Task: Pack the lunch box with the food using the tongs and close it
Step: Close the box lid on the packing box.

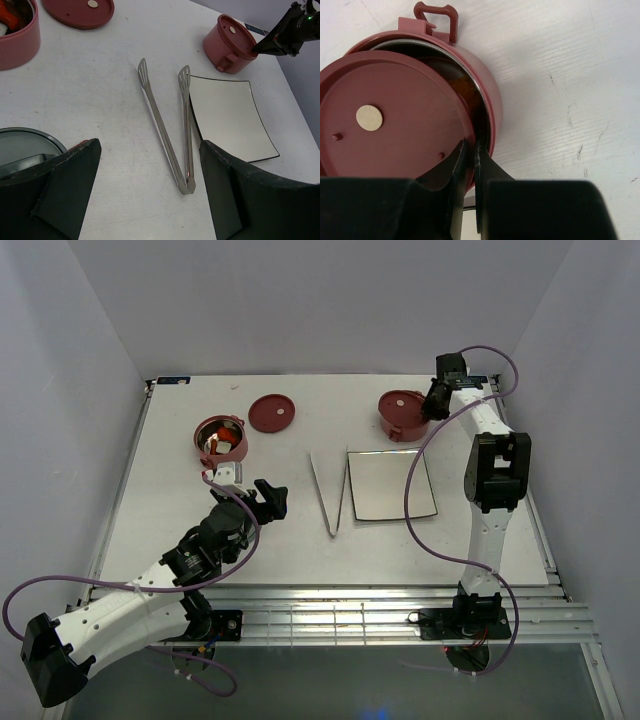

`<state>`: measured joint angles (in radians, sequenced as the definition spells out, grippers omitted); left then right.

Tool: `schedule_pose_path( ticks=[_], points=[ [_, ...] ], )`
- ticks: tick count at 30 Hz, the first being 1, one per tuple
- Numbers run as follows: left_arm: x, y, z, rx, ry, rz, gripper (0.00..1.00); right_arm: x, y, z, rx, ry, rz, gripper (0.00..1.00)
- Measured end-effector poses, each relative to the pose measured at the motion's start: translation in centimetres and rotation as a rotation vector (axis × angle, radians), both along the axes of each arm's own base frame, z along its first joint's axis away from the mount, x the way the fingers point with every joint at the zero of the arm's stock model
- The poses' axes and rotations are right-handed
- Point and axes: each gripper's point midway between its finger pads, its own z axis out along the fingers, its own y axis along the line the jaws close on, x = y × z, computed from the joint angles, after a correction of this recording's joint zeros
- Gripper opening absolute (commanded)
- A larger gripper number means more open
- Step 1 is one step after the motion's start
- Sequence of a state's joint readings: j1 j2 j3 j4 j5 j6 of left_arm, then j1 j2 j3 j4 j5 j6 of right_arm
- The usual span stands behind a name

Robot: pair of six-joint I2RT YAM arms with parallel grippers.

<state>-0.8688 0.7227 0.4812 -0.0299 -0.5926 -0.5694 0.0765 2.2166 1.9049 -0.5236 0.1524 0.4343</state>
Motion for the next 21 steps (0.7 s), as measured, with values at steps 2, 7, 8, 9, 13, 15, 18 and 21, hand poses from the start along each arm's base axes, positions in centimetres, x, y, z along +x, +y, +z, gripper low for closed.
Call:
schedule_pose_path(
  ticks=[2, 7, 8, 9, 13, 15, 18, 21],
  points=[
    [0.0, 0.0, 0.0, 0.0, 0.0, 0.0, 0.9, 0.1, -0.1, 0.2, -0.001, -0.005, -0.003, 0.08],
    [0.0, 0.0, 0.0, -0.001, 0.0, 0.0, 0.9, 0.3, -0.6, 0.4, -0.004, -0.01, -0.013, 0.08],
    [0.0, 0.0, 0.0, -0.001, 0.0, 0.0, 0.9, 0.3, -0.6, 0.4, -0.004, -0.011, -0.013, 0.08],
    [0.0, 0.0, 0.0, 0.0, 0.0, 0.0, 0.9, 0.3, -0.6, 0.4, -0.005, -0.012, -0.014, 0.08],
    [0.0, 0.0, 0.0, 0.0, 0.0, -0.001, 0.9, 0.4, -0.7, 0.4, -0.01, -0.015, -0.017, 0.08],
    [0.0, 0.0, 0.0, 0.0, 0.0, -0.001, 0.9, 0.5, -0.9, 0.5, -0.015, -0.019, -0.022, 0.08],
    [0.0, 0.0, 0.0, -0.001, 0.0, -0.001, 0.9, 0.5, -1.0, 0.5, -0.023, -0.022, -0.029, 0.08],
    [0.0, -0.1, 0.0, -0.001, 0.001, -0.002, 0.9, 0.6, -1.2, 0.5, -0.028, -0.023, -0.034, 0.08]
  ],
)
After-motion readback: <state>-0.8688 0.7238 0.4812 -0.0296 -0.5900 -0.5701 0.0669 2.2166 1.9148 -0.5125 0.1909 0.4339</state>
